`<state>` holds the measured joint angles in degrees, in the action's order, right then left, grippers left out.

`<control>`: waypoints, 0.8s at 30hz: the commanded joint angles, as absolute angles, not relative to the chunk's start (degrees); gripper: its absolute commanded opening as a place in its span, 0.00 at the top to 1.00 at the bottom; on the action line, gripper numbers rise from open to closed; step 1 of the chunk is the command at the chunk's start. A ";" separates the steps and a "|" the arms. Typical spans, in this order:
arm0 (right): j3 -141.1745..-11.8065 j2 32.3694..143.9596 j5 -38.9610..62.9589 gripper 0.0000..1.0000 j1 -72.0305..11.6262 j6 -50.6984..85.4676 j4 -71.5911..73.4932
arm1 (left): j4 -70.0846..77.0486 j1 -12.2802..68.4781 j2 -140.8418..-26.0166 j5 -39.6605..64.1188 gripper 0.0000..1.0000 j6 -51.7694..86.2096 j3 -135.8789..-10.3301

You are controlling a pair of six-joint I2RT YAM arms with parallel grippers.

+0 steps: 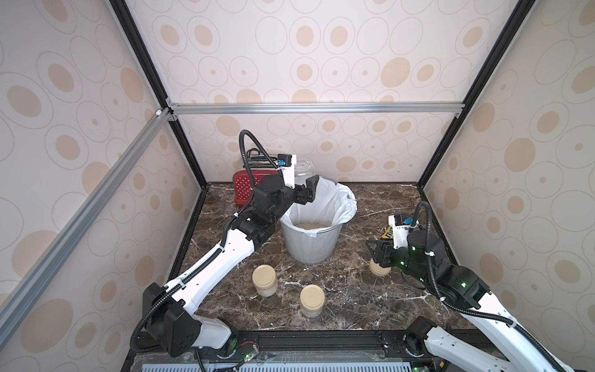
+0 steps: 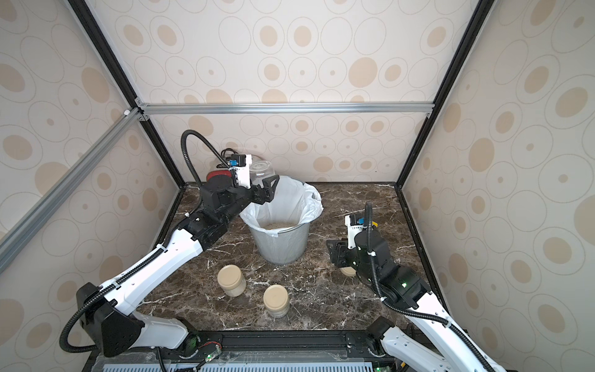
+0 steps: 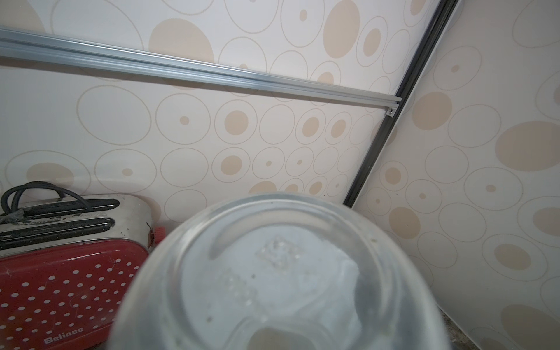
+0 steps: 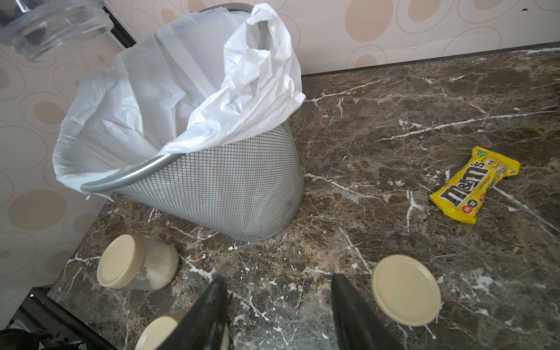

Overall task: Empty moldy rice from jars
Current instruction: Pour the moldy rice from the jar into the trash bin.

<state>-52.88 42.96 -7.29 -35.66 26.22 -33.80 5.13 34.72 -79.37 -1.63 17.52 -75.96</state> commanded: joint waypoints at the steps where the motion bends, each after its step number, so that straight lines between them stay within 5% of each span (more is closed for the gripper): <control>1: -52.19 42.47 -7.36 0.43 -35.65 26.84 -33.06 | 9.33 34.99 -76.99 -2.15 0.53 16.48 -77.17; 24: -53.09 43.07 -5.52 0.43 -35.67 26.30 -31.35 | 8.89 36.75 -78.06 -3.15 0.53 16.15 -78.73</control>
<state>-52.64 43.00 -6.83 -35.66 26.33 -33.26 4.21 36.45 -79.33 -2.87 15.27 -75.99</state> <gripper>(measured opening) 0.573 0.875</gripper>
